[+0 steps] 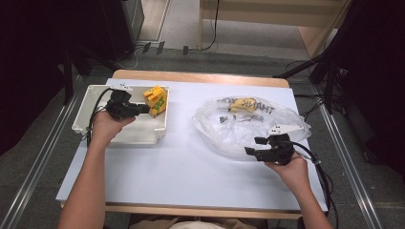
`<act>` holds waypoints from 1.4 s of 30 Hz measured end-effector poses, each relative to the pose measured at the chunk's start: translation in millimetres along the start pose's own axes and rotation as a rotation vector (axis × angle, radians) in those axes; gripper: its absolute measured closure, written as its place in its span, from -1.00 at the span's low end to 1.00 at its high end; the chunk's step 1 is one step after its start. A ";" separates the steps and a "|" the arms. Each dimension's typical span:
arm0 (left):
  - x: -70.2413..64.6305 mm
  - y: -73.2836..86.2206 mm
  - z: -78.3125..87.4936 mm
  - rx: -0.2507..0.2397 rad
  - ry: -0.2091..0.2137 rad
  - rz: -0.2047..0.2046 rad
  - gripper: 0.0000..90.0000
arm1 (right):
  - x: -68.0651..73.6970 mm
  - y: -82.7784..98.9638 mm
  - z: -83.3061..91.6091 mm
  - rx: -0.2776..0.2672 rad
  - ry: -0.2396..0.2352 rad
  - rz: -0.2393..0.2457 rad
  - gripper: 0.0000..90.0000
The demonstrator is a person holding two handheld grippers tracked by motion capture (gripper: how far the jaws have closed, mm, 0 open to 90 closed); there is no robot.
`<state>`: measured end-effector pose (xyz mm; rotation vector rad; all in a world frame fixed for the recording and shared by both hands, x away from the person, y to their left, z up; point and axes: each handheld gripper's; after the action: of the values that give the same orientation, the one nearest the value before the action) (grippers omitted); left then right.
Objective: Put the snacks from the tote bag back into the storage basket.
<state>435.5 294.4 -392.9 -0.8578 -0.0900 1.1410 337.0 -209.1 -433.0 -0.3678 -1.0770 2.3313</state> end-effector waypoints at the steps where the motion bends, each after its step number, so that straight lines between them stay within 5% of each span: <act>1: -1.1 0.3 -1.4 0.004 0.000 -0.007 0.96 | -0.1 0.1 -0.1 0.000 0.000 0.001 -0.15; 11: -9.8 4.4 -21.6 0.050 -0.017 -0.043 1.00 | 0.5 0.2 0.1 0.004 0.002 0.001 -0.15; 25: -4.3 4.8 -41.0 0.043 -0.042 -0.013 1.00 | 2.9 2.1 2.0 -0.001 -0.008 0.005 -0.15; 42: 3.4 5.0 -42.9 0.035 -0.074 0.008 1.00 | 3.7 3.8 2.9 0.008 -0.006 -0.004 -0.15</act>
<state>453.6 274.3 -426.8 -0.7858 -0.1270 1.1789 331.3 -210.8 -434.1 -0.3553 -1.0703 2.3336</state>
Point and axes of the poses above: each handheld gripper's, and its own axes: z roughly backward along the jaws, y roughly out of its underside, x roughly to its left, and after that the axes turned 15 degrees about z, right-handed
